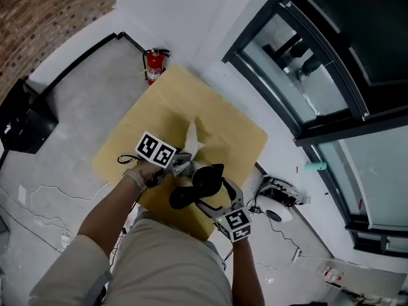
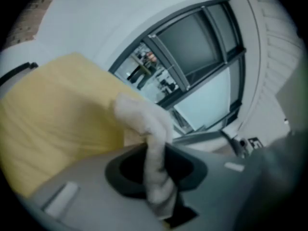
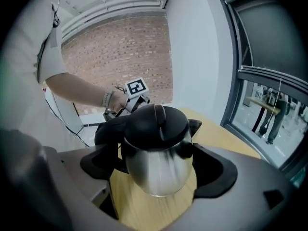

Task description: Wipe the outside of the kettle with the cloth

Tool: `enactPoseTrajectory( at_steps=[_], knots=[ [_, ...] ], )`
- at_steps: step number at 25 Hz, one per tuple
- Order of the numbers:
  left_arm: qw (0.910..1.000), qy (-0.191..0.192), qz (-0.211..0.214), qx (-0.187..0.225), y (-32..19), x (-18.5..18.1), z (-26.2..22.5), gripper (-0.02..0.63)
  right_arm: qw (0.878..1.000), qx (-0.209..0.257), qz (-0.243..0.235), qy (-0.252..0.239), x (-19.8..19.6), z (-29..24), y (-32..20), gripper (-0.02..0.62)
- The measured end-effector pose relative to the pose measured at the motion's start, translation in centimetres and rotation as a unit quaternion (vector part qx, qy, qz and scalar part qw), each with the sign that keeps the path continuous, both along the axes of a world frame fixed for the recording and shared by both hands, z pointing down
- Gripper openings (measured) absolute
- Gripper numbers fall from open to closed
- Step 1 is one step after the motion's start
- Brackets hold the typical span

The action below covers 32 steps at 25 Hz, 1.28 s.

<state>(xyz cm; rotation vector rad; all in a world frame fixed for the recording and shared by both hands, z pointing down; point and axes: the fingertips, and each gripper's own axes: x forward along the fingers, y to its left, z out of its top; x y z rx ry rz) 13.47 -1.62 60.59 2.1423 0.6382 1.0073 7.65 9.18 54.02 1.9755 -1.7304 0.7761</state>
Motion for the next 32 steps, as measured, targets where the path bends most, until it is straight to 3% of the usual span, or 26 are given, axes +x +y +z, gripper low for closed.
enactPoseTrajectory(
  at_steps=[3, 6, 10, 12, 14, 16, 18, 21, 24, 28, 30, 32],
  knots=[
    [0.9991, -0.037, -0.018, -0.004, -0.2, -2.3, 2.3, 0.098, 1.000, -0.008, -0.022, 0.013, 0.0, 0.3, 0.2, 0.494],
    [0.9984, -0.048, -0.020, 0.021, 0.9, -5.0, 2.1, 0.097, 0.995, -0.027, -0.093, 0.023, -0.3, 0.5, 0.8, 0.494],
    [0.9936, -0.061, 0.061, 0.073, 4.6, -9.9, 1.7, 0.101, 0.971, -0.090, -0.217, 0.035, -0.8, 0.8, 2.9, 0.494],
    [0.9942, -0.030, 0.074, 0.073, 5.3, -9.8, -0.7, 0.103, 0.957, -0.117, -0.260, 0.050, -1.2, 0.9, 3.6, 0.494],
    [0.9980, 0.031, 0.038, 0.039, 4.6, -6.8, -5.1, 0.103, 0.949, -0.125, -0.282, 0.065, -1.5, 1.0, 3.4, 0.494],
    [0.9961, 0.081, 0.024, 0.028, 4.2, -3.4, -8.2, 0.103, 0.946, -0.123, -0.292, 0.072, -2.0, 1.1, 2.9, 0.494],
    [0.9922, 0.077, 0.048, 0.085, 4.1, -1.4, -6.7, 0.103, 0.944, -0.119, -0.298, 0.071, -2.5, 1.2, 2.4, 0.494],
    [0.9864, -0.002, 0.047, 0.158, 2.6, -1.7, 0.1, 0.101, 0.943, -0.120, -0.304, 0.066, -3.3, 1.3, 2.2, 0.495],
    [0.9846, -0.067, 0.009, 0.161, 1.1, -5.1, 4.1, 0.100, 0.945, -0.124, -0.295, 0.065, -4.0, 1.4, 2.1, 0.495],
    [0.9757, -0.119, 0.008, 0.184, 2.2, -11.0, 7.2, 0.101, 0.954, -0.111, -0.271, 0.061, -4.3, 1.5, 1.9, 0.495],
    [0.9778, -0.110, -0.022, 0.177, 2.5, -11.5, 5.6, 0.100, 0.956, -0.109, -0.264, 0.061, -4.3, 1.5, 2.0, 0.495],
    [0.9837, -0.057, -0.050, 0.163, 2.5, -9.6, 1.0, 0.098, 0.958, -0.109, -0.259, 0.062, -4.1, 1.5, 2.3, 0.495]
  ],
)
